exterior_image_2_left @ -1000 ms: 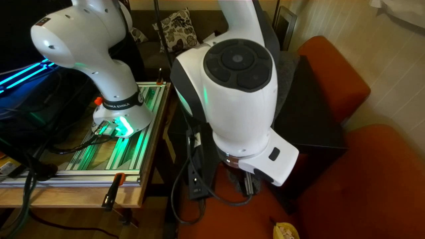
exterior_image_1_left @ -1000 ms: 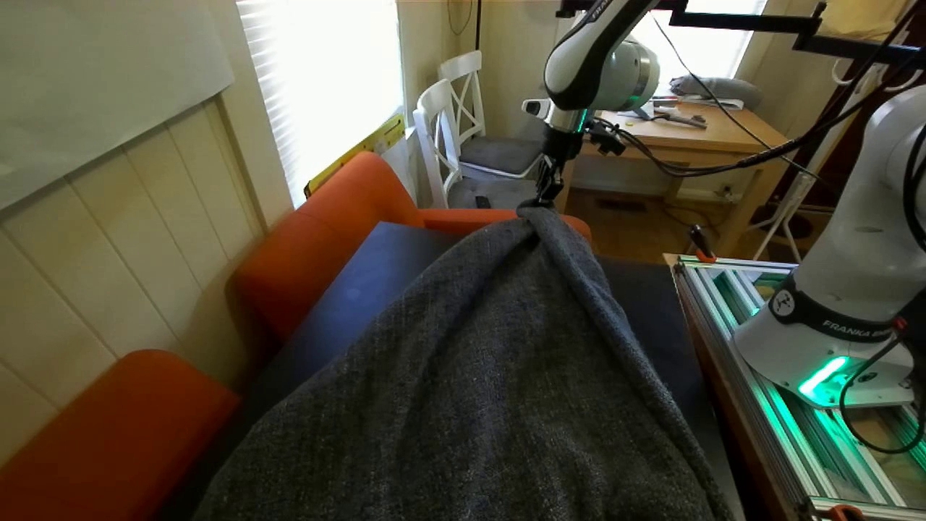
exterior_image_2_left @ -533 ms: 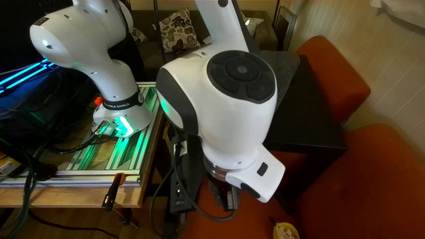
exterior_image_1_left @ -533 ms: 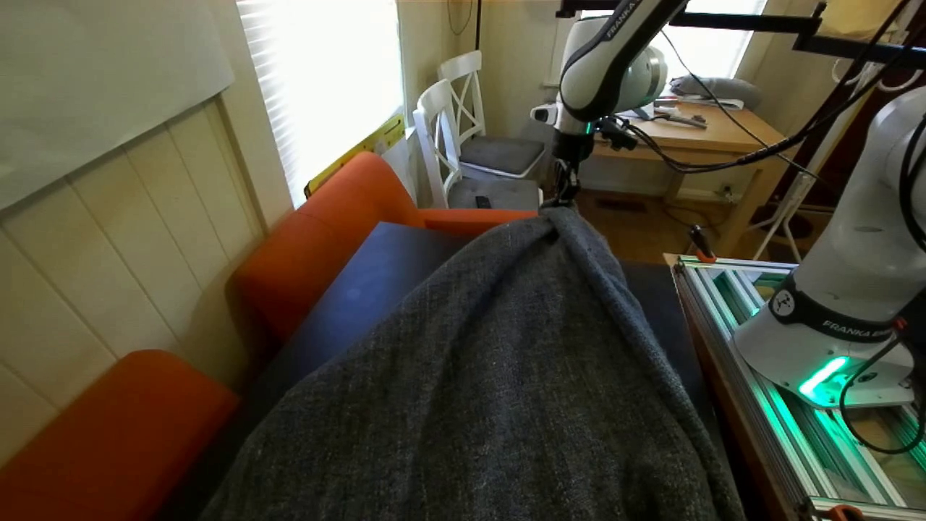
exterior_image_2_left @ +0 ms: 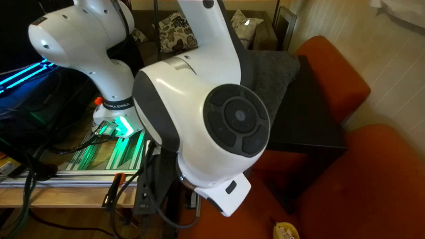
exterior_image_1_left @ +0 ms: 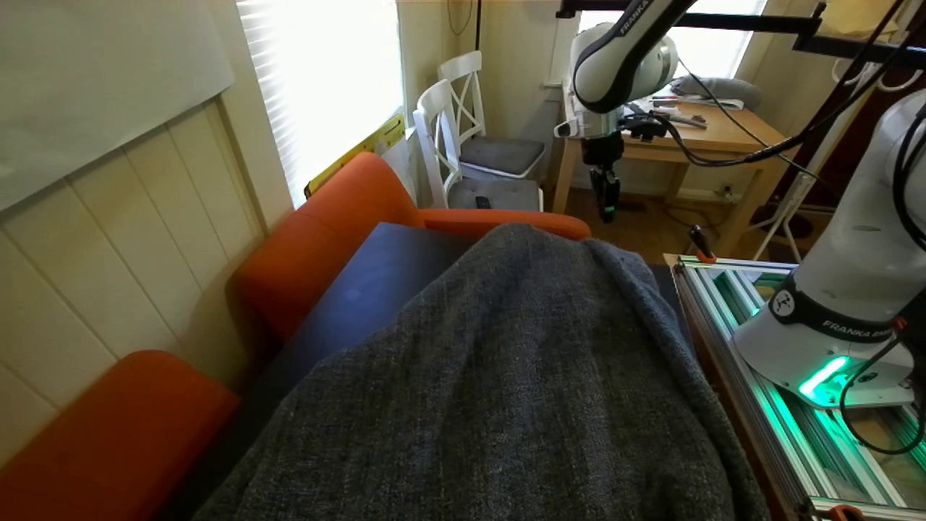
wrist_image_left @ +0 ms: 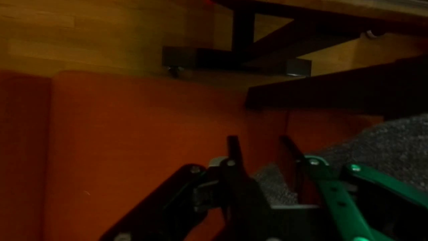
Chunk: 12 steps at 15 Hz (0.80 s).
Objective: Spread out the blanket on the table
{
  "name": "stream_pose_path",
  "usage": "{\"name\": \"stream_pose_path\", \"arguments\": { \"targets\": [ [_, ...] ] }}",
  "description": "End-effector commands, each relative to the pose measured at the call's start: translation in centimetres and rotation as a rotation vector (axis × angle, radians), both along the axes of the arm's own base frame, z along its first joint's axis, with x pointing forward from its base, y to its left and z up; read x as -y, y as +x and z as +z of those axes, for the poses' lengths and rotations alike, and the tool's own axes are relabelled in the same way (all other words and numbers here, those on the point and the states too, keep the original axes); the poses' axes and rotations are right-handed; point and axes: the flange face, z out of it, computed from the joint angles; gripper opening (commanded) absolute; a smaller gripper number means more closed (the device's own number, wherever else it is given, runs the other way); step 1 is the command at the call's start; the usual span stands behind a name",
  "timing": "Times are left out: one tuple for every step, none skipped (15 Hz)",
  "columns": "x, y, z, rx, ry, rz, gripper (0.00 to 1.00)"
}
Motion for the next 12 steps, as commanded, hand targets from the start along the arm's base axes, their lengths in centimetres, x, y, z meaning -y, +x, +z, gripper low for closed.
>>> {"name": "stream_pose_path", "arguments": {
  "targets": [
    [-1.7, 2.6, 3.8, 0.16, 0.044, -0.021, 0.66],
    [-2.2, 3.5, 4.8, 0.201, 0.078, -0.022, 0.72],
    [-2.9, 4.4, 6.0, 0.251, 0.109, -0.027, 0.8],
    [-4.0, 5.3, 7.1, 0.287, 0.157, -0.019, 0.86],
    [-4.8, 5.9, 7.7, 0.32, 0.181, 0.008, 0.94],
    [-5.7, 6.5, 7.9, 0.329, 0.201, 0.035, 0.98],
    [-6.6, 7.0, 8.1, 0.337, 0.215, 0.05, 1.0],
    [-7.6, 7.5, 8.2, 0.343, 0.215, 0.052, 1.0],
    [-8.8, 8.3, 8.4, 0.369, 0.203, 0.06, 1.0],
    [-9.8, 8.9, 8.6, 0.388, 0.197, 0.067, 1.0],
    [-11.1, 9.9, 8.9, 0.417, 0.18, 0.083, 1.0],
    [-12.3, 10.6, 9.2, 0.426, 0.181, 0.104, 1.0]
  ]
}}
